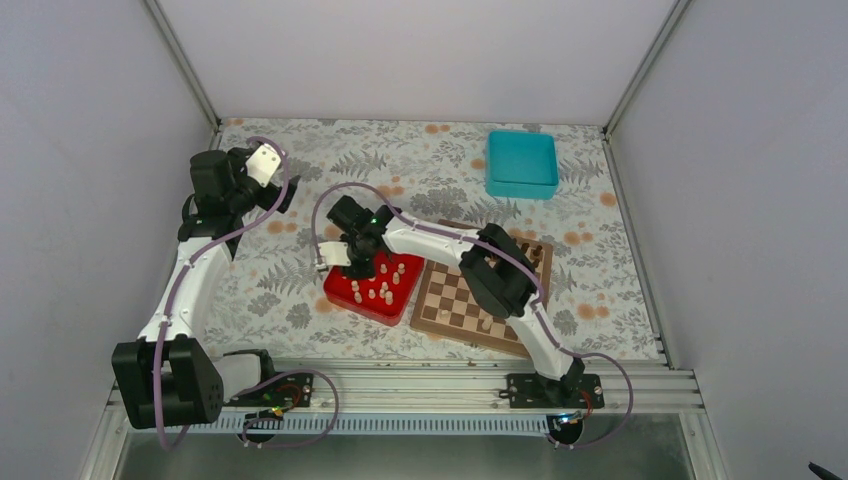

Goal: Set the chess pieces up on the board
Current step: Pick up the chess piece from the storage box, then place the chess piece on the chessboard.

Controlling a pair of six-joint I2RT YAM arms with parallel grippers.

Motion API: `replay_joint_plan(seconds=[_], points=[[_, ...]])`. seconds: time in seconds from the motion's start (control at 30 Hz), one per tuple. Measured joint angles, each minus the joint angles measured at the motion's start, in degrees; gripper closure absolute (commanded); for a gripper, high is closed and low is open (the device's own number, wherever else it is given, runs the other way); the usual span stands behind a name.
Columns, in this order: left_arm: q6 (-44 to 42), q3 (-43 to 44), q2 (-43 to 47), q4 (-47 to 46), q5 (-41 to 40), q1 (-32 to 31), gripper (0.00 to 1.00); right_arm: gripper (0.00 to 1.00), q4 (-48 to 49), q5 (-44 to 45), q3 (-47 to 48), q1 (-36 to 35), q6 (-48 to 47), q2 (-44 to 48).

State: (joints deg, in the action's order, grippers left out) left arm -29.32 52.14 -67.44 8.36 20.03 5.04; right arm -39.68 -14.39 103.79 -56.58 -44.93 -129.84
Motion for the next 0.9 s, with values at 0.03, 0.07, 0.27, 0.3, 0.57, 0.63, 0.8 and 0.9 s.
replay_joint_plan(seconds=[0.03,0.07,0.27,0.3,0.57,0.63,0.8,0.9], points=[[0.0,0.0,0.0,0.0,0.0,0.0,0.0,0.96,-0.2,0.0,0.0,0.0,0.0,0.0],[0.0,0.0,0.0,0.0,0.0,0.0,0.0,0.96,-0.6,0.0,0.0,0.0,0.0,0.2],[0.1,0.0,0.1,0.0,0.0,0.0,0.0,0.96,-4.5,0.4,-0.4,0.0,0.0,5.9],[0.1,0.0,0.1,0.0,0.0,0.0,0.0,0.96,-5.2,0.6,-0.7,0.0,0.0,7.8],[0.2,0.0,0.1,0.1,0.0,0.0,0.0,0.95,-6.1,2.0,-11.7,3.2,0.3,26.6],[0.2,0.0,0.1,0.1,-0.1,0.0,0.0,0.94,-5.6,2.6,-17.3,5.1,0.7,30.3],[0.3,0.0,0.1,0.1,-0.5,0.0,0.0,0.94,-4.7,4.0,-32.9,10.5,2.0,37.0],[0.4,0.0,0.1,0.0,-0.5,0.0,0.0,0.94,-4.7,4.2,-39.8,12.5,2.4,41.0]])
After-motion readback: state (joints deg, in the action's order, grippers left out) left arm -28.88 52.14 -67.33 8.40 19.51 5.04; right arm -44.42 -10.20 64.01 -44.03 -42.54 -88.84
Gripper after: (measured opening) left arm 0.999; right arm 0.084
